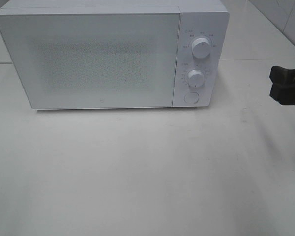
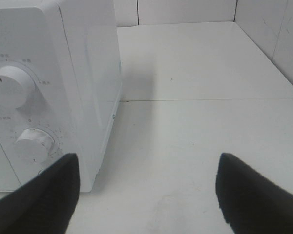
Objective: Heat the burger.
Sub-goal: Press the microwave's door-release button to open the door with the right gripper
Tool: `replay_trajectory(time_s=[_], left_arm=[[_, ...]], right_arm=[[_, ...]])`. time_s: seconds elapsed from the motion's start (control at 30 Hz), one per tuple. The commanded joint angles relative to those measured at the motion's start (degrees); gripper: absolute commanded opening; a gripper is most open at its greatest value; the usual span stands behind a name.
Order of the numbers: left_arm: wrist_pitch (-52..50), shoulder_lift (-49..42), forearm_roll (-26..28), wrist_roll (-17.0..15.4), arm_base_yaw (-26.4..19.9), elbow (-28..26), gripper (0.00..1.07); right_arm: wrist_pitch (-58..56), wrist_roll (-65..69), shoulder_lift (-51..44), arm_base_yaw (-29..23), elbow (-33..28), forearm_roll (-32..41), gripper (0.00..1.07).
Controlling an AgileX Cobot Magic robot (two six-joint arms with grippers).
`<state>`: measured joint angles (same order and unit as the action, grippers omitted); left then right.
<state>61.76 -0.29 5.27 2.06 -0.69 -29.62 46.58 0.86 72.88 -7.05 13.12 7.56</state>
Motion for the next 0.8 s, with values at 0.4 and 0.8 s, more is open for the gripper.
replay_trajectory(time_s=[0.4, 0.8], left_arm=[[-0.34, -0.97, 0.29, -0.06, -0.06, 0.00, 1.00], [-0.34, -0.97, 0.29, -0.06, -0.06, 0.00, 1.00]], right_arm=[[17.70, -5.10, 14.67, -15.07, -2.12, 16.39, 0.75], [22.80, -7.91, 21.14, -30.08, 0.69, 30.25, 0.75]])
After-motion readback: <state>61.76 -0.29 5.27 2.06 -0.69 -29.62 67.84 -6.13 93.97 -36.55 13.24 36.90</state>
